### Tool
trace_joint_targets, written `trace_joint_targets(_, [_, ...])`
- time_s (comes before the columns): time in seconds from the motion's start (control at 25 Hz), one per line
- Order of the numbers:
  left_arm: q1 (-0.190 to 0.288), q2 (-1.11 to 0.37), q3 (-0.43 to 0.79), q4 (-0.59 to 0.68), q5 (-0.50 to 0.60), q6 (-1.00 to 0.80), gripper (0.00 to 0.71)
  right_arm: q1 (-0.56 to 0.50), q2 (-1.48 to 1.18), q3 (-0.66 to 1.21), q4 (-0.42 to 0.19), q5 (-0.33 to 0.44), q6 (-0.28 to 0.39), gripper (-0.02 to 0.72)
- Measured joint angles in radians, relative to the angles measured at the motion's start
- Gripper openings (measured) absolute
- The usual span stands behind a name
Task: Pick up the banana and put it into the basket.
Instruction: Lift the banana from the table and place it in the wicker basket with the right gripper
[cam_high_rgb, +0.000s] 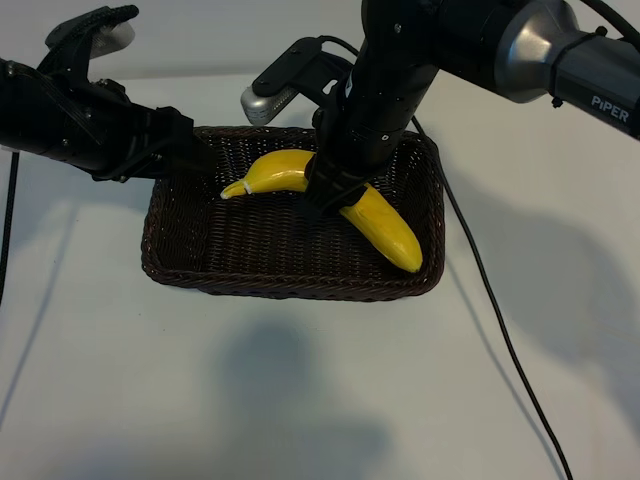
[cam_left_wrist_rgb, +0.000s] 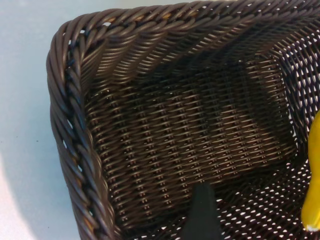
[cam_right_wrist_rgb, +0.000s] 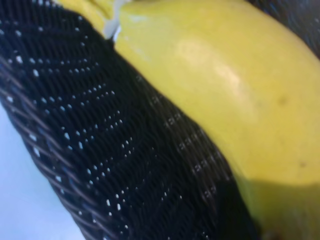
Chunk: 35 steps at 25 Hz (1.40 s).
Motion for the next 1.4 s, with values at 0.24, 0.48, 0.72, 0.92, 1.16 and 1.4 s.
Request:
trace_joint_targets(0.24, [0.0,0.0,0.0,0.0,0.002,0.0,0.592,0.0,0.0,-0.001,0.017,-0.008,-0.109,0.411])
trace_joint_targets(0.48, [0.0,0.0,0.0,0.0,0.005,0.0,0.592,0.005,0.0,-0.001,0.078,-0.033,-0.22,0.411])
trace_joint_targets(0.72, [0.0,0.0,0.0,0.0,0.015,0.001,0.592,0.032,0.0,-0.001,0.081,-0.058,-0.297,0.411])
trace_joint_targets(0.92, [0.0,0.0,0.0,0.0,0.02,0.003,0.592,0.038,0.0,-0.001,0.08,-0.084,-0.318,0.411])
trace_joint_targets(1.16, [0.0,0.0,0.0,0.0,0.021,0.004,0.592,0.038,0.037,-0.001,0.08,-0.115,-0.325,0.411])
trace_joint_targets(1.4, [0.0,0.0,0.0,0.0,0.021,0.011,0.592,0.038,0.068,-0.001,0.081,-0.142,-0.345,0.411])
